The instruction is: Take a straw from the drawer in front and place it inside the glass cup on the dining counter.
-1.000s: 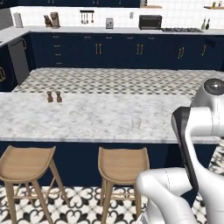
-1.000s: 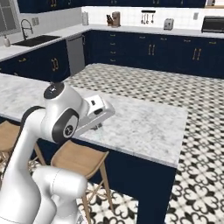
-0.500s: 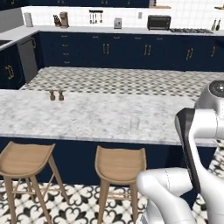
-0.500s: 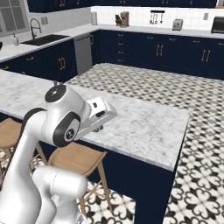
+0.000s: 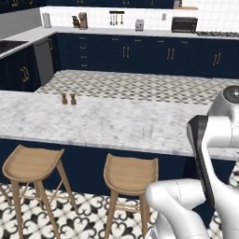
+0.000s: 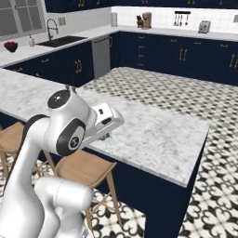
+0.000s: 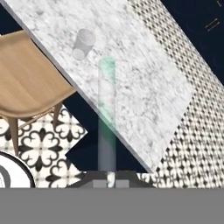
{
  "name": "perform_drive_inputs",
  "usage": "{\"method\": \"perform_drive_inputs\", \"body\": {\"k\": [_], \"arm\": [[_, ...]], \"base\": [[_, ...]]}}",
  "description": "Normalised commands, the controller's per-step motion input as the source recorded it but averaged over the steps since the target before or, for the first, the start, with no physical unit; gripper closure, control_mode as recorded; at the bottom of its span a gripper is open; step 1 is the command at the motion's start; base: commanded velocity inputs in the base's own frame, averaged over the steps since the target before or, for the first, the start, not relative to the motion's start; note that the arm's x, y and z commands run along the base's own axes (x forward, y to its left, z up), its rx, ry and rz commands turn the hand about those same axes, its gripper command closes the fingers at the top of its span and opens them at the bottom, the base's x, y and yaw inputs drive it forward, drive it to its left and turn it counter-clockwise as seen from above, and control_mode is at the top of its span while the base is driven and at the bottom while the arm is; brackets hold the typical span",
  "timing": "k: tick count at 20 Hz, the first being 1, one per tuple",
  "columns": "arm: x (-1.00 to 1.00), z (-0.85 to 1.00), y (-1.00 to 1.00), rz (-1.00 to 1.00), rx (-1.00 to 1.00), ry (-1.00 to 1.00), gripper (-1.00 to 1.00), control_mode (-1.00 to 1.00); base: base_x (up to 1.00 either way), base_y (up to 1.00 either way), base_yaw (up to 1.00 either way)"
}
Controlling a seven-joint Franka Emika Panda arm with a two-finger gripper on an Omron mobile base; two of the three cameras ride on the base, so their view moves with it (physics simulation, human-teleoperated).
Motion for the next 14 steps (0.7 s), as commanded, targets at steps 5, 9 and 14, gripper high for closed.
{"method": "perform_drive_inputs", "body": {"k": [5, 9, 14], "arm": [[0.18, 0.13, 0.09, 0.08, 0.03, -0.05, 1.0, -1.0], [0.51, 0.39, 0.44, 0.25, 0.11, -0.09, 1.0, -1.0], [0.48, 0.12, 0.42, 0.28, 0.15, -0.01, 1.0, -1.0]], "base": [[0.46, 0.08, 0.13], [0.0, 0.0, 0.0], [0.0, 0.0, 0.0]]}}
